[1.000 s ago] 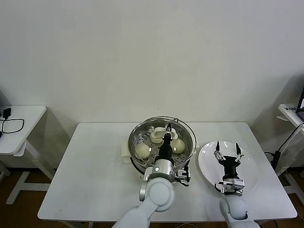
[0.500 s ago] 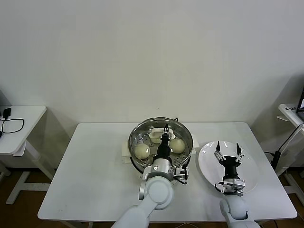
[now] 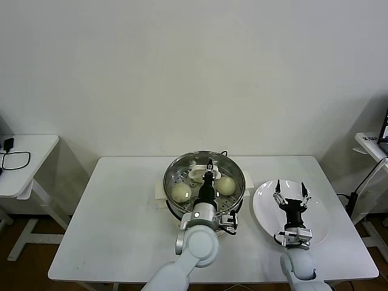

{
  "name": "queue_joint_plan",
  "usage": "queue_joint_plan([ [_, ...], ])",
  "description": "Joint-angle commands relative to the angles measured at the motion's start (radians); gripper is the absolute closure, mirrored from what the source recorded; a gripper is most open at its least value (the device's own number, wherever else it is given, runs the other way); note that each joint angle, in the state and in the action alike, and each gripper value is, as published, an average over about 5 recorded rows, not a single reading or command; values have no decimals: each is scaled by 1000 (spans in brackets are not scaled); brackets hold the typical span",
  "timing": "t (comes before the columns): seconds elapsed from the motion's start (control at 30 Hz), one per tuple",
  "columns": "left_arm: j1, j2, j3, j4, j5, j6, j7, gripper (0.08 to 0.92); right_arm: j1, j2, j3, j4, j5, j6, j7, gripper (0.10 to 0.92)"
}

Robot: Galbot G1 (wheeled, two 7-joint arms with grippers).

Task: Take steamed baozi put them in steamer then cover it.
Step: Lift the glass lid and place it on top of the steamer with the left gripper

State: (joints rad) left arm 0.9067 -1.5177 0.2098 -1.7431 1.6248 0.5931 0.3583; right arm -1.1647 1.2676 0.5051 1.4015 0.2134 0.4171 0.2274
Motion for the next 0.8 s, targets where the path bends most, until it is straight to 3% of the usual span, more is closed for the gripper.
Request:
queue_joint_plan([
  [0.03, 15, 0, -17, -7, 2, -17, 2, 805, 0, -2, 1, 0, -1, 0, 1, 203],
  [0.27, 32, 5, -17, -36, 1, -17, 5, 759, 2, -2, -1, 2, -1, 0, 1, 203],
  [0.53, 83, 26, -8, -129, -10, -12, 11, 531, 2, -2, -4, 9, -3, -1, 3, 203],
  [0.8, 177, 116, -6, -300, -67, -7, 22, 300, 4, -1, -7, 13, -7, -3, 6, 203],
])
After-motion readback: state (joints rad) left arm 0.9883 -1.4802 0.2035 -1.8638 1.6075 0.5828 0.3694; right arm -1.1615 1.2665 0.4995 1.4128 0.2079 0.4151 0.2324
